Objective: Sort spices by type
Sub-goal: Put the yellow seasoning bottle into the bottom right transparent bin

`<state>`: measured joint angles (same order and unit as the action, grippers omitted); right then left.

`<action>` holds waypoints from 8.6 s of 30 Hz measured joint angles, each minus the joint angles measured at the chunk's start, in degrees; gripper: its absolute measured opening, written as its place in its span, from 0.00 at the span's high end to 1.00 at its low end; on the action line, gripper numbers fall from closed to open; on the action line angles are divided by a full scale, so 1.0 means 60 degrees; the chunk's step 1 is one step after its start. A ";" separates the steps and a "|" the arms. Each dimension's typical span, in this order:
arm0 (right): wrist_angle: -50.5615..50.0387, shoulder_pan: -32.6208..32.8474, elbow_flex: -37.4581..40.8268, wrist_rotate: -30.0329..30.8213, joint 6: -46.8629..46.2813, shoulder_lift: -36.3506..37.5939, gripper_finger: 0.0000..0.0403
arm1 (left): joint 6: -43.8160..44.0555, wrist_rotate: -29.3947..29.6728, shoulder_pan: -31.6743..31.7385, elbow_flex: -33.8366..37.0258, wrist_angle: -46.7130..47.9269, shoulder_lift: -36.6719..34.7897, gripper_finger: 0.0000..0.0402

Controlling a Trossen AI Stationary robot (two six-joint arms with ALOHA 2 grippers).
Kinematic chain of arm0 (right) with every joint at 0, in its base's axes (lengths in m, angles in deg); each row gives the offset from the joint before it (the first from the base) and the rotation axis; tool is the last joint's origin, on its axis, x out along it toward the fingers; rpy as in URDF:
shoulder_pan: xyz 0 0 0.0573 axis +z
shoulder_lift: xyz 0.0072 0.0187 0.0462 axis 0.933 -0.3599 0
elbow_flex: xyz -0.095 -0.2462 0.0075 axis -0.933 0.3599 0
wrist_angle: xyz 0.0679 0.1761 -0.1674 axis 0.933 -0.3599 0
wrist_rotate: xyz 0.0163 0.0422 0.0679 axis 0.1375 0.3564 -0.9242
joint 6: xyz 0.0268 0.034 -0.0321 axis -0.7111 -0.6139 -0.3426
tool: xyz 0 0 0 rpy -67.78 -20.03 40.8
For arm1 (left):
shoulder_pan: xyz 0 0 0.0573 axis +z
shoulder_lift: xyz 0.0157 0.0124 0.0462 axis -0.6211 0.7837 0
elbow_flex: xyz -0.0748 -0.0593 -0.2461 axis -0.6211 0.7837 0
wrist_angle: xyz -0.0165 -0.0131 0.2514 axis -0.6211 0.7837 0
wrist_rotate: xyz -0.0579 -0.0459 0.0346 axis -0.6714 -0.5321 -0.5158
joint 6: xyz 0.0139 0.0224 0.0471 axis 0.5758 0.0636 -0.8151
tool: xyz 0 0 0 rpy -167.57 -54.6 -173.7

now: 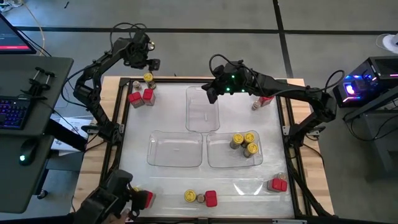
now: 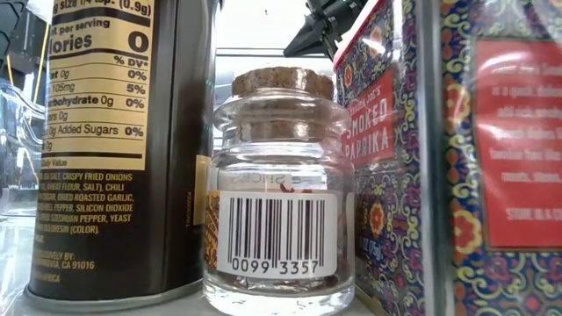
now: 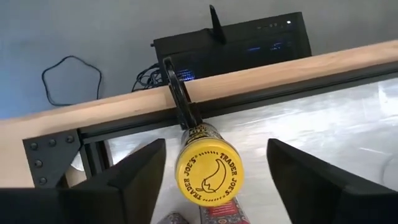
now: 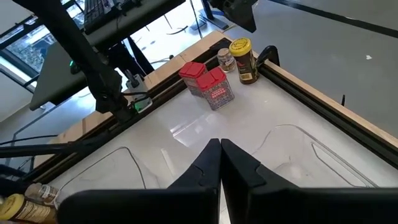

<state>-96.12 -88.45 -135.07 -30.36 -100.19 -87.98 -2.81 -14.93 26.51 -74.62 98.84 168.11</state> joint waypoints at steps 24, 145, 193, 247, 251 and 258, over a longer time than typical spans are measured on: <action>-0.0284 0.0000 0.0000 0.0004 -0.0027 -0.0004 1.00 | 0.1052 -0.0416 -0.0196 0.0763 0.0127 0.0850 0.26; -0.0616 0.3891 0.0004 0.2477 -0.0495 0.4513 1.00 | -0.2490 0.0126 -1.1384 -0.1563 -0.3955 0.2105 1.00; -0.0536 0.3894 0.0004 0.2117 -0.0575 0.4506 1.00 | -0.2854 0.0227 -1.1088 -0.1637 -0.5833 0.2731 1.00; 0.2182 0.5176 0.3843 0.2046 -0.3002 0.3834 1.00 | 0.6210 -0.1237 -2.0676 0.2969 -0.0508 -0.3625 0.59; 0.2248 0.5174 0.3843 0.2616 -0.3082 0.3735 1.00 | 0.4914 -0.1452 -2.0669 0.2969 -0.0224 -0.3148 0.45; 0.2241 0.5202 0.3843 0.2396 -0.3083 0.3457 1.00 | 0.5175 -0.1666 -2.0114 0.2969 0.0256 -0.3036 0.29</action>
<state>-82.67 -57.24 -112.01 -15.99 -118.69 -67.24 28.24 -24.93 -94.17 -56.81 100.37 149.89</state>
